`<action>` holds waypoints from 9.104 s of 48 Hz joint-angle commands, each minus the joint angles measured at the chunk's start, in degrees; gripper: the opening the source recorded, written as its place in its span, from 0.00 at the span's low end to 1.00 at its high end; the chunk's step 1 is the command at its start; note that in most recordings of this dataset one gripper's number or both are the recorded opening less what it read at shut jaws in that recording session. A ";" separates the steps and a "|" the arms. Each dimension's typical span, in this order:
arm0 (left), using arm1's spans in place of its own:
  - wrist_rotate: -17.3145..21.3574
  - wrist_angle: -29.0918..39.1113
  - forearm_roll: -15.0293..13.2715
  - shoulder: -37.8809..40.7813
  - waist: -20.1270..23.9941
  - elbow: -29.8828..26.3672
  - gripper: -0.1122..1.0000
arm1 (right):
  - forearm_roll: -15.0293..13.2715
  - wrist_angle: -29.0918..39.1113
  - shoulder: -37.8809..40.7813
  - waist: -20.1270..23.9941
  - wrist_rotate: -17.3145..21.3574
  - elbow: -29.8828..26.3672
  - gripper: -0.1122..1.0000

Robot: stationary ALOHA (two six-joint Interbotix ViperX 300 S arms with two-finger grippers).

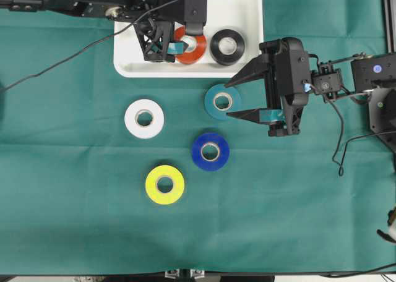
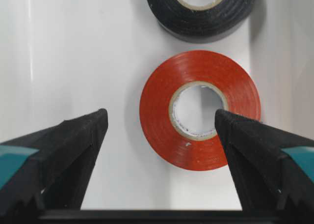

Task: Put the tape alternately from left to right into the white case.
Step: 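Open the left gripper and withdraw it above the white roll, then move the right gripper onto the blue tape roll and grasp it, then lift the blue roll and carry it into the tray, then open the right gripper to release the blue roll and withdraw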

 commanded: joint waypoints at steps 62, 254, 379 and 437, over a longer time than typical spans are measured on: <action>-12.83 0.97 -0.44 -19.69 -16.61 17.58 0.69 | 0.00 -0.53 -0.35 0.18 0.09 -0.88 0.76; -17.23 0.97 -0.44 -21.09 -18.90 20.65 0.68 | 0.18 18.02 21.45 11.16 1.85 -19.07 0.33; -17.49 0.62 -0.44 -20.92 -19.07 21.01 0.68 | -11.34 8.53 12.22 -26.46 1.23 -12.74 0.33; -17.75 0.62 -0.44 -20.83 -19.07 20.74 0.68 | -11.34 8.53 16.44 -29.18 1.58 -13.97 0.34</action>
